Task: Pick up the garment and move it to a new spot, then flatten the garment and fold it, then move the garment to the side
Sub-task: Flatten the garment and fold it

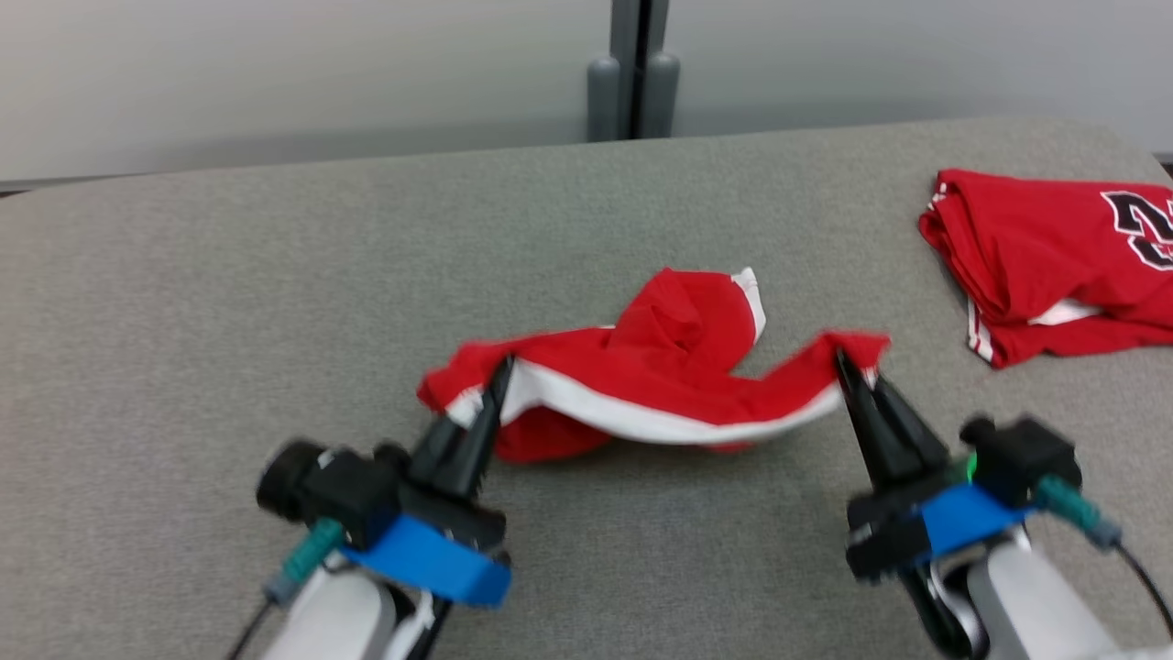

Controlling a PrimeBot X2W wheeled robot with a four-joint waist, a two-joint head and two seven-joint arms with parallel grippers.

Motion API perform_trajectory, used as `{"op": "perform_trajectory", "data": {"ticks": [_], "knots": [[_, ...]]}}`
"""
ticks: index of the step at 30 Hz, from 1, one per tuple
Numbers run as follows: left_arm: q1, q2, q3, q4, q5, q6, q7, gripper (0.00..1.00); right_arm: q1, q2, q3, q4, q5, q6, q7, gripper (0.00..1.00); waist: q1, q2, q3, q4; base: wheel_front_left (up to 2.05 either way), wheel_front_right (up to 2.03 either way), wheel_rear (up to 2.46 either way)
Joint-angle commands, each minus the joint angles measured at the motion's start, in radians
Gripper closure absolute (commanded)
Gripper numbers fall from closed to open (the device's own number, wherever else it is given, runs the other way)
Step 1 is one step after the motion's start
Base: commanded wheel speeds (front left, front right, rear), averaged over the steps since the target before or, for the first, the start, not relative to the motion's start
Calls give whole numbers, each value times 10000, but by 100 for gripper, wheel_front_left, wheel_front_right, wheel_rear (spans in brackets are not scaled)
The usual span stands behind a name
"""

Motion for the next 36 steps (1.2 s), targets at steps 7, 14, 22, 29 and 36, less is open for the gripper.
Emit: {"op": "perform_trajectory", "data": {"ticks": [7,14,22,29,36], "knots": [[-3061,814,-223,647,-359,-22,-43,100,-3579,-217,719,597,52,2,2,100,0,-1,1049,-280,0,0,0],[-6982,1327,-770,1902,-1079,-19,-45,100,-7739,-166,1084,2889,552,2,2,100,0,-1,2234,-350,0,0,0],[-10770,1132,-1313,3171,-1578,-18,-45,100,-11341,-230,951,4792,1318,2,2,100,0,-1,2874,-153,0,0,0],[-12362,996,-1124,3721,-1905,-18,-43,100,-12831,-293,1064,5378,1663,2,3,100,0,-1,3185,-173,0,0,0],[-10933,1029,-1263,3557,-1735,-18,-35,100,-11485,-74,1648,5307,2064,2,3,100,0,-1,3308,-240,0,0,0]]}}
